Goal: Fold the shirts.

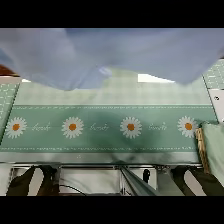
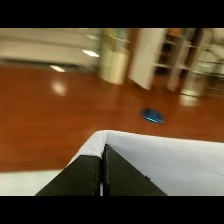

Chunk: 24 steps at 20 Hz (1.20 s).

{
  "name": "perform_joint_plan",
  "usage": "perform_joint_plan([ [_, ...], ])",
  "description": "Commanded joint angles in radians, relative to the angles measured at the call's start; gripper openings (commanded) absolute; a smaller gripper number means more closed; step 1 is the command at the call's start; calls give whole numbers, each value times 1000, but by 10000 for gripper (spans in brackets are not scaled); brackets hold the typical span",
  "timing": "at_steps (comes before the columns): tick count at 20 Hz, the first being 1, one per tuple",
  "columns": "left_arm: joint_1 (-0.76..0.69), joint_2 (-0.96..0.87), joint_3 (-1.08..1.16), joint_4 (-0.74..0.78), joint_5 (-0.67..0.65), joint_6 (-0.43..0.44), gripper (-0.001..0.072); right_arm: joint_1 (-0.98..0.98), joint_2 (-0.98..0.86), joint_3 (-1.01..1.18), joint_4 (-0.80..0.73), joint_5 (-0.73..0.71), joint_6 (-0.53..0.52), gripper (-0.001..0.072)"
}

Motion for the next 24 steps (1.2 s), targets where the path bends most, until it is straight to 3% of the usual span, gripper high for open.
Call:
perform_joint_plan([
  [1,-18,205,51,360,38,-130,19,1,156,32,-108,57,40,23],
  [5,-126,348,51,590,41,-222,19,1,234,32,-198,152,79,23],
  [10,-196,341,-21,595,3,-246,20,1,238,-54,-89,178,77,23],
  [14,-195,297,-237,518,-23,-293,19,1,237,-350,21,170,60,23],
  [17,-197,196,-419,454,43,-292,19,1,202,-608,167,40,-24,23],
  [19,-198,69,-490,420,167,-290,19,1,121,-725,151,-90,-55,23],
  [24,-266,-397,-428,261,281,-216,20,10,-281,-737,227,-324,-140,23],
])
